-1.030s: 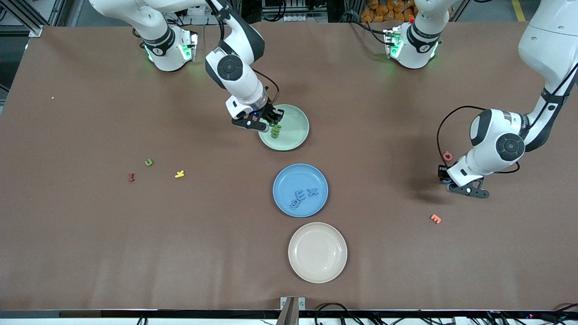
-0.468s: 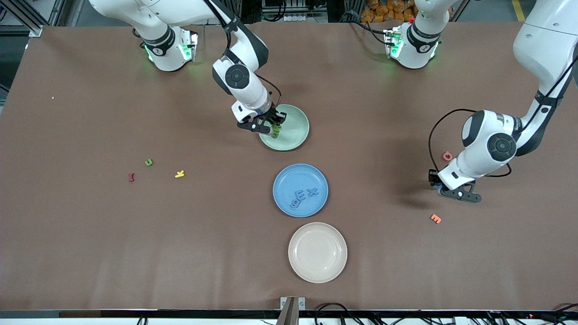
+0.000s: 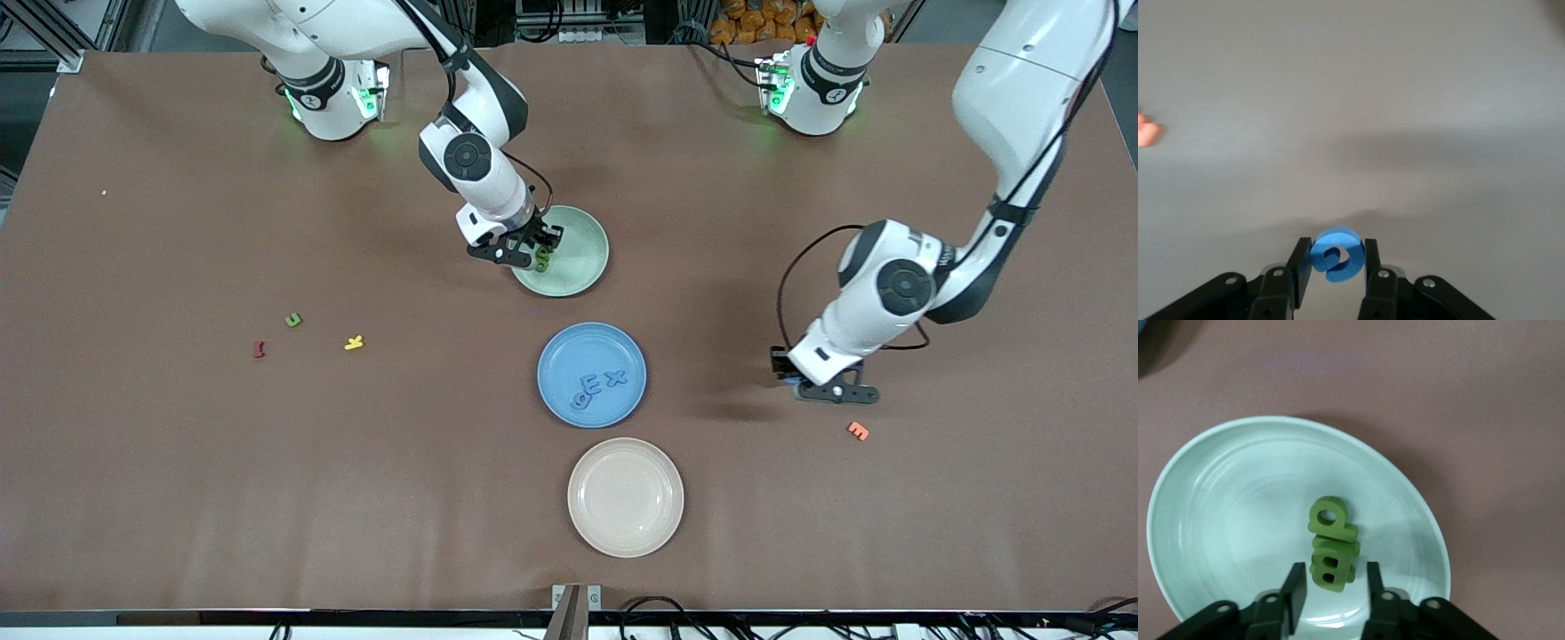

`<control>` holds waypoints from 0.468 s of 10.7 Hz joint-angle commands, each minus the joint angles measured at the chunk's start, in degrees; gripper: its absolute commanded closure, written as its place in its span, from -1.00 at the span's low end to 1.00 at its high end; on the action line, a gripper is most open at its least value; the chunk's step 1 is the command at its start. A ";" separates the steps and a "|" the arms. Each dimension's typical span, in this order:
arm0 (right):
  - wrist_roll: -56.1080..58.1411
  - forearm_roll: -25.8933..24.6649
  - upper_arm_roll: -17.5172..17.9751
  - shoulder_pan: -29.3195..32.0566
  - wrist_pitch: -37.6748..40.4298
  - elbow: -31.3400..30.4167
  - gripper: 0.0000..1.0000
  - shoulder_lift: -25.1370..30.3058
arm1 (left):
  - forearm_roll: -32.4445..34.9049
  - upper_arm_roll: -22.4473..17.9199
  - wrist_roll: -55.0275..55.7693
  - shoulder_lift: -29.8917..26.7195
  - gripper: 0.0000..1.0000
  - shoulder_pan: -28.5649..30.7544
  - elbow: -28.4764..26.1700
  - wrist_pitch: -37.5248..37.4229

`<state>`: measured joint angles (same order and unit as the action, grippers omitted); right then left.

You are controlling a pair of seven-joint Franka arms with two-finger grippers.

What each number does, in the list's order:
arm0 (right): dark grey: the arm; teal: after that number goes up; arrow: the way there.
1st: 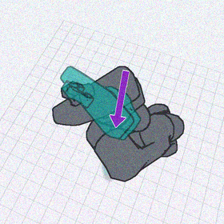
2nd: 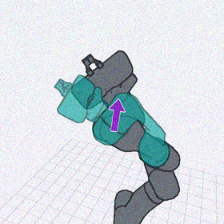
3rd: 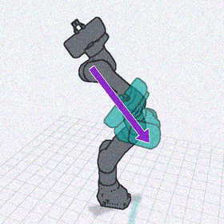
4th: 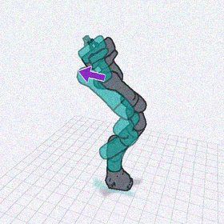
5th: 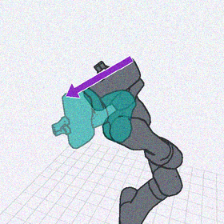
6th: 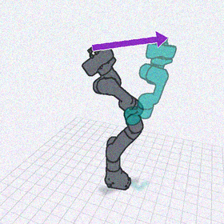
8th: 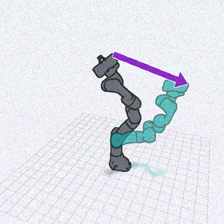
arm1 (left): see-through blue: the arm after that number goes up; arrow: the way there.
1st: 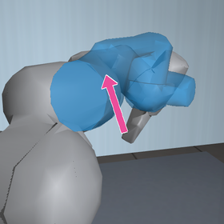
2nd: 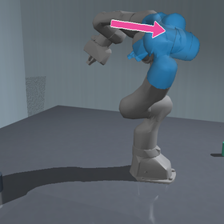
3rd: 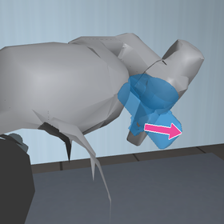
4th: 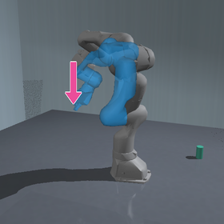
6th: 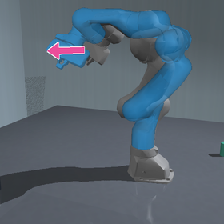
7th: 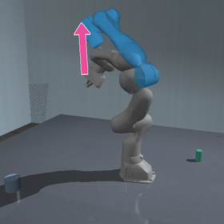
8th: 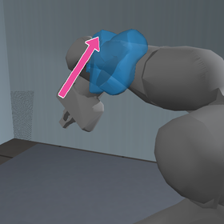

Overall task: Sort letters by color into matching plates
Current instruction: 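Carry the G toward the blue plate while the right gripper withdraws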

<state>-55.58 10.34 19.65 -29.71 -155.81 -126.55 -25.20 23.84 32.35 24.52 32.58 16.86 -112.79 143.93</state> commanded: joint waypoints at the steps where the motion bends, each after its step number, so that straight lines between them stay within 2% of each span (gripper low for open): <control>1: -1.37 -1.02 -0.57 2.11 0.93 0.69 -0.68 1.80 | -1.61 -0.27 8.06 3.01 1.00 -6.29 5.02 -0.50; 3: -1.46 -0.93 -1.10 6.39 9.33 2.00 -0.80 6.28 | -1.43 -0.36 14.91 5.47 1.00 -9.81 8.00 -0.32; 5: 1.24 -0.93 -0.92 12.29 20.14 4.81 -0.88 10.24 | -1.61 -0.45 20.98 8.89 1.00 -15.07 13.71 -0.23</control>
<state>-55.68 10.25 18.11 -23.57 -146.12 -123.40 -20.83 23.30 32.34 39.59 36.99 6.95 -106.09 144.06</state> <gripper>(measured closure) 0.093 0.634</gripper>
